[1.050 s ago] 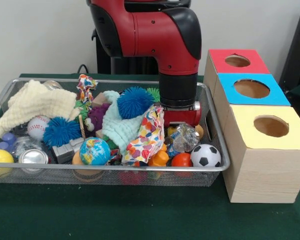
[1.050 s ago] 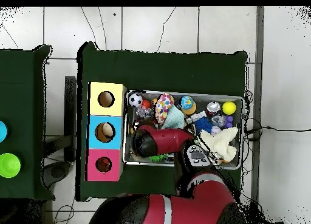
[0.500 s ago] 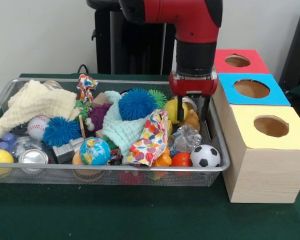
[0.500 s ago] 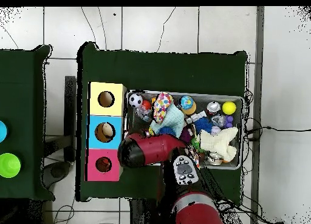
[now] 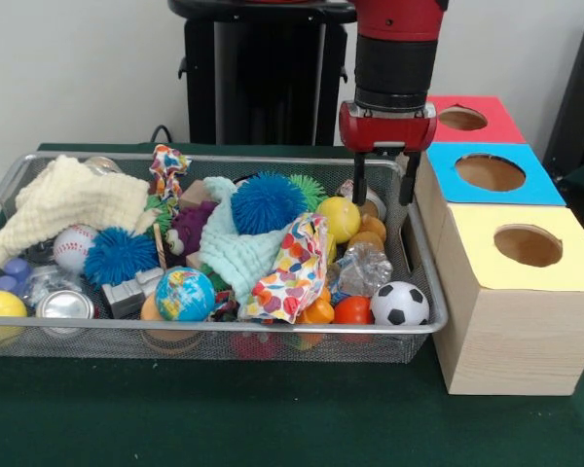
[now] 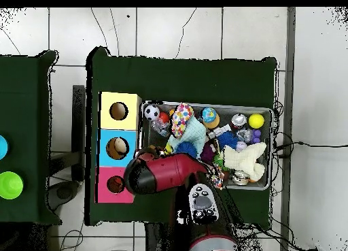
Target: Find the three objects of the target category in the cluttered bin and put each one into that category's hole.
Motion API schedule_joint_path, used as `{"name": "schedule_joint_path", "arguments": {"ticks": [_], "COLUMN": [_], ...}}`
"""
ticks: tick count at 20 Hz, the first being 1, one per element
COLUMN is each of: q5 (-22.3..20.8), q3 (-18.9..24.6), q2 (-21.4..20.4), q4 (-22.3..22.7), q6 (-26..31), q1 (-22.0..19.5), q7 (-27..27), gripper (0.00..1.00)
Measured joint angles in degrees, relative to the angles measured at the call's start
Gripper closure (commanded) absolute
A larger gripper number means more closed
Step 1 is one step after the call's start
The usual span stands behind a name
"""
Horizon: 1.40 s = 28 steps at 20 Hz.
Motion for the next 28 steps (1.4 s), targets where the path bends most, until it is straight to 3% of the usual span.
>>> {"name": "schedule_joint_path", "arguments": {"ticks": [19,28], "q5": [0.02,0.05], "q3": [-2.94,-4.37], "q2": [3.45,4.56], "q4": [-0.73,-1.61], "q6": [-1.18,-7.87], "q1": [4.07,4.46], "q7": [0.01,0.01], "gripper": [0.00,0.00]}}
